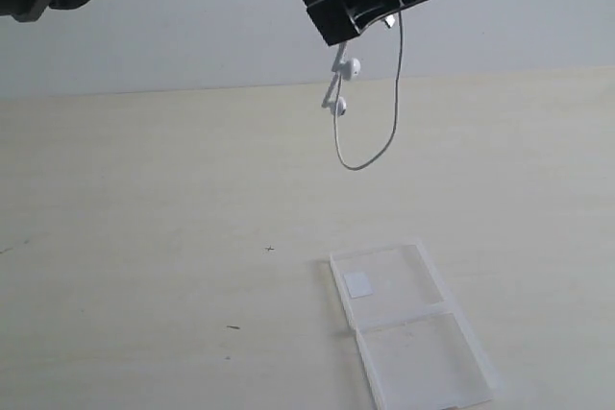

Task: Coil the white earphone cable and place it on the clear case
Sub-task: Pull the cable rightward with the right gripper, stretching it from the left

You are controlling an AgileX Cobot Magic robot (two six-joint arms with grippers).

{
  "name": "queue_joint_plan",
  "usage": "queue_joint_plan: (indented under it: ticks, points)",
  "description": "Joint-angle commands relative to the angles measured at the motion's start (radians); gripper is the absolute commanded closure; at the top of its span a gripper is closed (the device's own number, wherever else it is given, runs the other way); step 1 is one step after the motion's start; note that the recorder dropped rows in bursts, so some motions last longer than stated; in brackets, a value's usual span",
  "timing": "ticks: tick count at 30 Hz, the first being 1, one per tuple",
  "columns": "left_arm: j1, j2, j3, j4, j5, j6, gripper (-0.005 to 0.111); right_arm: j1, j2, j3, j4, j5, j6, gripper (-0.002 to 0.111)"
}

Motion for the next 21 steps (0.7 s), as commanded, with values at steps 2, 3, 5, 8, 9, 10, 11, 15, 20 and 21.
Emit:
queue_joint_plan:
  ticks: [2,3,5,8,9,10,11,15,20,21]
  points:
    - [0.006,-0.002,0.024,0.004,0.058,-0.004,0.107,-0.006,-0.023,0.0,-0.022,0.008,0.01,0.108]
    - [0.006,-0.002,0.027,0.004,0.061,-0.004,0.107,-0.006,-0.023,0.0,-0.022,0.01,0.01,0.108]
    - [0.006,-0.002,0.029,0.004,0.072,-0.004,0.107,-0.006,-0.024,0.0,-0.02,0.035,0.012,0.108]
    - [0.006,-0.002,0.029,-0.031,0.076,-0.004,0.107,-0.006,-0.02,0.0,0.03,0.1,0.012,0.108]
    - [0.006,-0.002,0.029,-0.04,0.076,-0.001,0.107,-0.006,-0.02,0.0,0.039,0.108,0.012,0.108]
    - [0.006,-0.002,0.029,-0.04,0.076,-0.001,0.107,-0.006,-0.02,0.0,0.046,0.108,0.012,0.108]
    - [0.006,-0.002,0.029,-0.04,0.076,-0.001,0.107,-0.006,-0.02,0.0,0.061,0.108,0.01,0.108]
    - [0.006,-0.002,0.029,-0.04,0.076,-0.001,0.107,-0.006,-0.02,0.0,0.131,0.164,-0.056,0.108]
    - [0.006,-0.002,0.029,-0.04,0.078,-0.001,0.107,-0.006,-0.021,0.0,0.197,0.246,-0.146,0.108]
    - [0.006,-0.002,0.029,-0.042,0.078,-0.001,0.107,-0.006,-0.021,0.0,0.211,0.254,-0.158,0.108]
